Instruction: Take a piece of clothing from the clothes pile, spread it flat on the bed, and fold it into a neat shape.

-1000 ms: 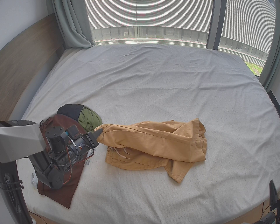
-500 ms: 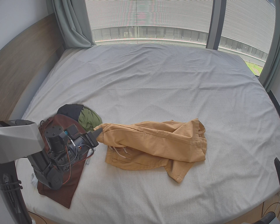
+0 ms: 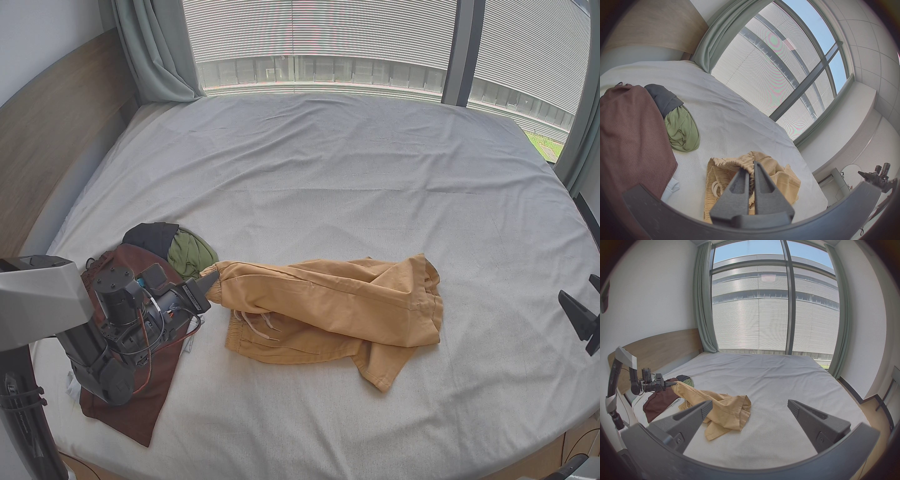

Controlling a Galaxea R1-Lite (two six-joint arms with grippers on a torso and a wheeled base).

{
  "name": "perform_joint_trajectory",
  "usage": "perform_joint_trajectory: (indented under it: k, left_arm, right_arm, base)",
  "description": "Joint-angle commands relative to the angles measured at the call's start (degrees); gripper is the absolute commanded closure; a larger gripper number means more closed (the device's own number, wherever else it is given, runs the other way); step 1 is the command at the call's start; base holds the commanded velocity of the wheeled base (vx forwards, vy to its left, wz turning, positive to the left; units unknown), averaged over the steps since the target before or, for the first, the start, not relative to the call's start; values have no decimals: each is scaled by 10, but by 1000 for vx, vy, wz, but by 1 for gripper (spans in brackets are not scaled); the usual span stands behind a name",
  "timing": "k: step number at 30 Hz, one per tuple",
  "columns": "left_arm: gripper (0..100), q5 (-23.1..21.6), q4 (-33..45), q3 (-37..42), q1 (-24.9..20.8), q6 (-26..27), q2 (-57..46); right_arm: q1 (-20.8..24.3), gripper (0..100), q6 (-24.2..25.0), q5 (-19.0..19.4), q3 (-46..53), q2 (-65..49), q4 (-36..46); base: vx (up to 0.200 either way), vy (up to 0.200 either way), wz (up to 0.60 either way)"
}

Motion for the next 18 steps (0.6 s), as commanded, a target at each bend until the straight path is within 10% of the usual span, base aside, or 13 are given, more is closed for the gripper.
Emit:
perform_joint_trajectory:
  k: [1,18]
  left_arm:
    - [100,0,0,-3,0,0,-3]
    - [100,0,0,-4,0,-1,-25]
  right_arm:
    - [4,0,-2,3,10,105,-48]
    - [32,0,3,60,-69,265,-86]
  base:
    - [0,0,0]
    - [0,0,0]
